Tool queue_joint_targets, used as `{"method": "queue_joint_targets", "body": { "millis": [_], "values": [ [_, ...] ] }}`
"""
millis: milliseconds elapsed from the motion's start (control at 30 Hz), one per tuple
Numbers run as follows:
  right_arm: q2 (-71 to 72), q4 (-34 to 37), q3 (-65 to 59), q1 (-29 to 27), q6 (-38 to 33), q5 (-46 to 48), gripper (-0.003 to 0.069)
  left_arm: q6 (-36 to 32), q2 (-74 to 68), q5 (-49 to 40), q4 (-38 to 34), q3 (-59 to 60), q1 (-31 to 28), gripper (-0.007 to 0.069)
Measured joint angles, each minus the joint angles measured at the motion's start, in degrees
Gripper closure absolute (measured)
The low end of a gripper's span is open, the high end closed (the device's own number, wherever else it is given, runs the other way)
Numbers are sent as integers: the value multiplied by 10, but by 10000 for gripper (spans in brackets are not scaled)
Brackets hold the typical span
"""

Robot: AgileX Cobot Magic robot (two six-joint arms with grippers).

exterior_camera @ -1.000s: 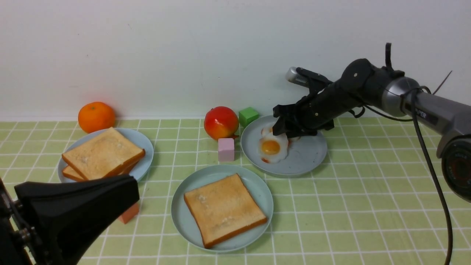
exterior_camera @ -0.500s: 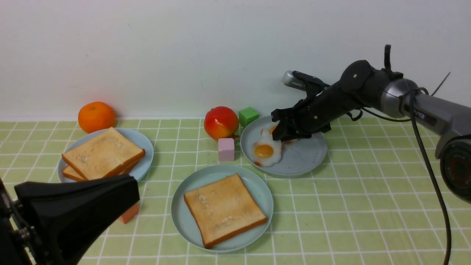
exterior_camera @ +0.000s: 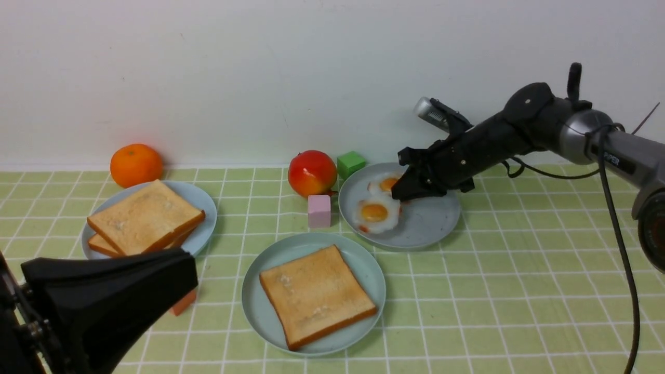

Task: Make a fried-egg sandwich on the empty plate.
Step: Use the right arm to grab a fried egg, then use the right arm to place the fried egg on the slice of bread in the middle

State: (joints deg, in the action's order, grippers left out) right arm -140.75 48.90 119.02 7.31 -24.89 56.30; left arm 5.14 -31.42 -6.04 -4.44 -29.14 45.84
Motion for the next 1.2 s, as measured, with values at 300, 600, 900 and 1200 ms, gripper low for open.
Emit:
{"method": "queue_joint_targets", "body": {
  "millis": [300, 600, 900, 1200],
  "values": [
    [52, -19, 0, -13, -5, 58, 607, 0, 0, -3, 2, 0, 0, 580],
    [195, -31, -129, 11, -14, 74, 607, 0, 0, -44, 30, 0, 0, 575],
    [305, -18, -341, 161, -34, -83, 607, 0, 0, -68, 74, 0, 0, 575],
    [261, -13, -348, 202, -35, -181, 607, 0, 0, -79, 76, 0, 0, 575]
  ]
}}
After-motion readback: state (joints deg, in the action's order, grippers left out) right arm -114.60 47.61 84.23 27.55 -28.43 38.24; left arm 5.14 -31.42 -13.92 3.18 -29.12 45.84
